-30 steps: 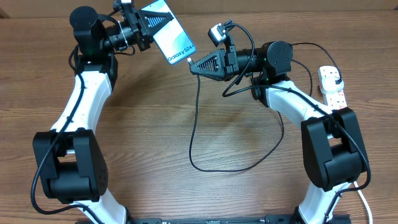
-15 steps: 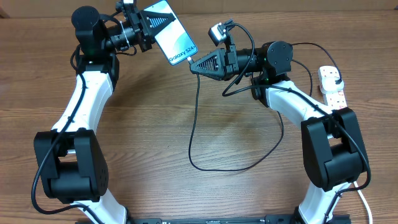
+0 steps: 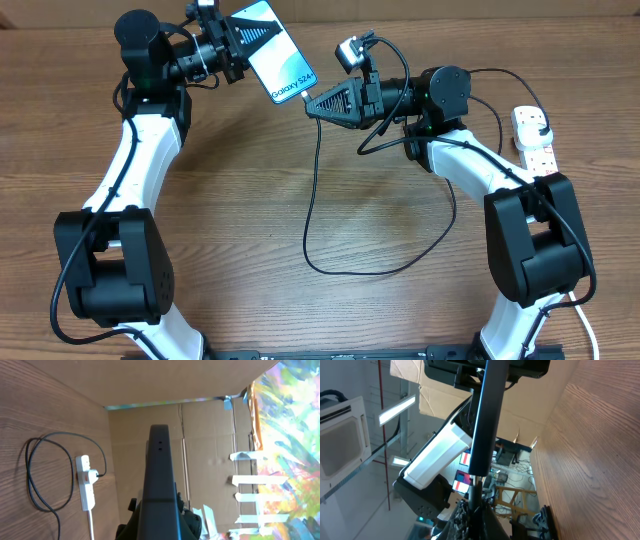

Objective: Plug charger to phone and switch on socket

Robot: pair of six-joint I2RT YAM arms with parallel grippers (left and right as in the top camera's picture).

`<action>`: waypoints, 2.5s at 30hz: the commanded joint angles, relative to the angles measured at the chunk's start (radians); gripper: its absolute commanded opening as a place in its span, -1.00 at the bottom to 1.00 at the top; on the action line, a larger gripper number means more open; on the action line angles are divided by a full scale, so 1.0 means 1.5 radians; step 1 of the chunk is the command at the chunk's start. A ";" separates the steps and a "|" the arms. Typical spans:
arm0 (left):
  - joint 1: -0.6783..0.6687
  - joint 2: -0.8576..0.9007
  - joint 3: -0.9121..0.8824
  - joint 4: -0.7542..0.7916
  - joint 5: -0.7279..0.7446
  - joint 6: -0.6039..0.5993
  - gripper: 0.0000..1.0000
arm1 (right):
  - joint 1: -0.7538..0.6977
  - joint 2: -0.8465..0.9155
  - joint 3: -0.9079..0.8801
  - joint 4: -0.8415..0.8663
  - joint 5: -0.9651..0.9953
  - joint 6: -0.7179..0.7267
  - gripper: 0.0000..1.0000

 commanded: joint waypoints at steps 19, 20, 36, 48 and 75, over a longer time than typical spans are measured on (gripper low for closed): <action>-0.026 -0.003 0.007 0.008 -0.022 -0.008 -0.91 | 0.001 0.001 0.011 0.004 0.012 -0.002 -0.93; -0.026 -0.003 0.007 0.008 -0.020 -0.008 -0.91 | 0.001 0.001 0.011 0.004 0.012 -0.002 -0.92; -0.030 -0.003 0.007 0.008 0.038 0.042 -0.91 | 0.001 0.001 0.011 -0.010 0.056 -0.002 -0.92; -0.049 -0.003 0.007 0.008 0.050 0.052 -0.89 | 0.001 0.001 0.011 -0.071 0.071 -0.035 -0.92; 0.023 -0.003 0.007 -0.051 0.070 0.082 -0.91 | -0.073 0.001 0.011 -0.084 0.031 -0.039 0.99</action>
